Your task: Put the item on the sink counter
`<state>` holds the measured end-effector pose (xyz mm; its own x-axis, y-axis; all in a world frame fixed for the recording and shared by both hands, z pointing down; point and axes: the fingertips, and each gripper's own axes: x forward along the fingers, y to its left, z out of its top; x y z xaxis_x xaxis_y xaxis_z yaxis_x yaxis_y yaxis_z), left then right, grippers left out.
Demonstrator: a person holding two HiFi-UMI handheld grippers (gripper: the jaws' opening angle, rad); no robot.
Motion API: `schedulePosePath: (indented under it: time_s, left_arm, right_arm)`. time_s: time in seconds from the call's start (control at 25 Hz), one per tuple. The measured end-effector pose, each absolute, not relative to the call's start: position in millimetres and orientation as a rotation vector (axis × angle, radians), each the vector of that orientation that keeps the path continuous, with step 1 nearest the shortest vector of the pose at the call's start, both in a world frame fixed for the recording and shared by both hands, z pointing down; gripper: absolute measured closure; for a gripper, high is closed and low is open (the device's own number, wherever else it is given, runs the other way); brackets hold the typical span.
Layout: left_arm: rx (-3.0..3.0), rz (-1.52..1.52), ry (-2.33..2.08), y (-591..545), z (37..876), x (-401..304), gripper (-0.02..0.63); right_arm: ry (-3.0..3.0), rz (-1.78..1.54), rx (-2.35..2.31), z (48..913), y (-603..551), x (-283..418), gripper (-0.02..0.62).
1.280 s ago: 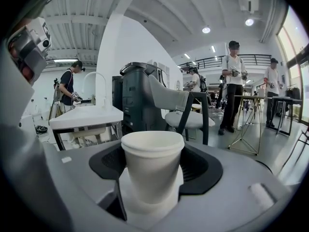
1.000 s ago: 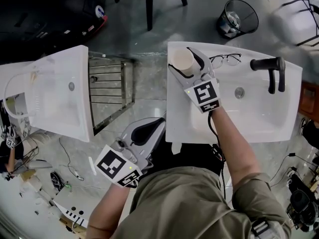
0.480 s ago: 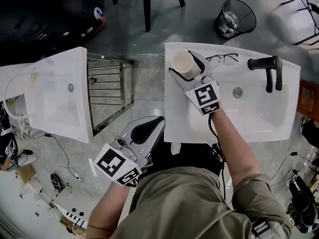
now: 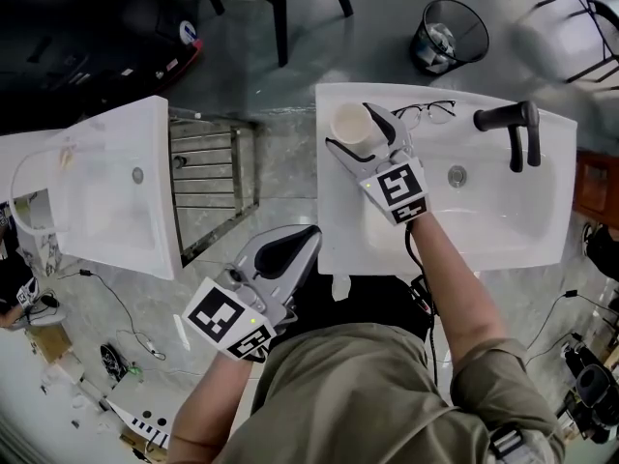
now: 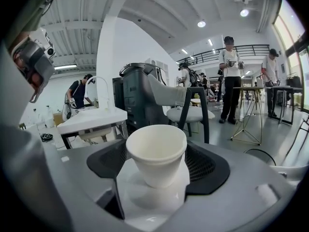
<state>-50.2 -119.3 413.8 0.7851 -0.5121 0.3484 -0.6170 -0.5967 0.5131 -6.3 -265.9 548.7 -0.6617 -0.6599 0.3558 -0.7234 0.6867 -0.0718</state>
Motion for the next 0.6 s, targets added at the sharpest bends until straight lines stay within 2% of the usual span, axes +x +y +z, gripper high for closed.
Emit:
schedulePosePath:
  time_s: [0.08, 0.6]
  left_arm:
    - [2.346, 0.217, -0.831, -118, 413, -50, 0.6]
    - [2.388, 0.191, -0.776, -109, 397, -49, 0.6]
  right_arm:
    - [-2.588, 0.31, 1.098, 552, -265, -5, 0.225]
    - [-2.505, 0.309, 1.193, 541, -246, 18, 0.226]
